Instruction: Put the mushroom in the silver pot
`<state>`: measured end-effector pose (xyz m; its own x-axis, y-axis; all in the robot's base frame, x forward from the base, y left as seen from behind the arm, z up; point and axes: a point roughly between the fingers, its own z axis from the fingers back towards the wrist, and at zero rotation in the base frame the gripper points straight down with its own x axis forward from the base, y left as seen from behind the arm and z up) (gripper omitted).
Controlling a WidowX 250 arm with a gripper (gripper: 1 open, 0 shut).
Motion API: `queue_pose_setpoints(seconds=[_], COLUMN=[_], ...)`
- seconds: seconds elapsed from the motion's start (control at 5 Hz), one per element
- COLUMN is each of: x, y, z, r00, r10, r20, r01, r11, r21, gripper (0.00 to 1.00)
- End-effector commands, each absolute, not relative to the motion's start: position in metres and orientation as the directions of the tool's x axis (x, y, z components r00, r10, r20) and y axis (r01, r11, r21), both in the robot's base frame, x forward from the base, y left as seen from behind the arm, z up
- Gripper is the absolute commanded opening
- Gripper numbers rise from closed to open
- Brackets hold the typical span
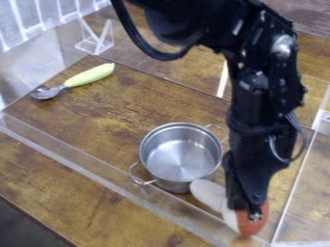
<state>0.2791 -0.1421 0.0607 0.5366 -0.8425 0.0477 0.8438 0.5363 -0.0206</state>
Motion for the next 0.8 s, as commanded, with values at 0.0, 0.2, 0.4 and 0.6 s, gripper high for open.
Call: queue_pose_setpoints(seconds=[0.0,0.2,0.4,0.6], x=[0.292,0.291,0.287,0.285], y=[-0.134,-0.128,-0.118,-0.109], z=[0.095,0.101,0.114,0.123], r00=[0.617,0.694,0.771,0.843], r10=[-0.774,-0.701,-0.61,-0.497], r20=[0.142,0.162,0.182,0.205], r01=[0.778,0.707,0.615,0.502], r11=[0.627,0.707,0.787,0.864], r21=[0.032,0.032,0.032,0.033], gripper=[0.0,0.0,0.0,0.0])
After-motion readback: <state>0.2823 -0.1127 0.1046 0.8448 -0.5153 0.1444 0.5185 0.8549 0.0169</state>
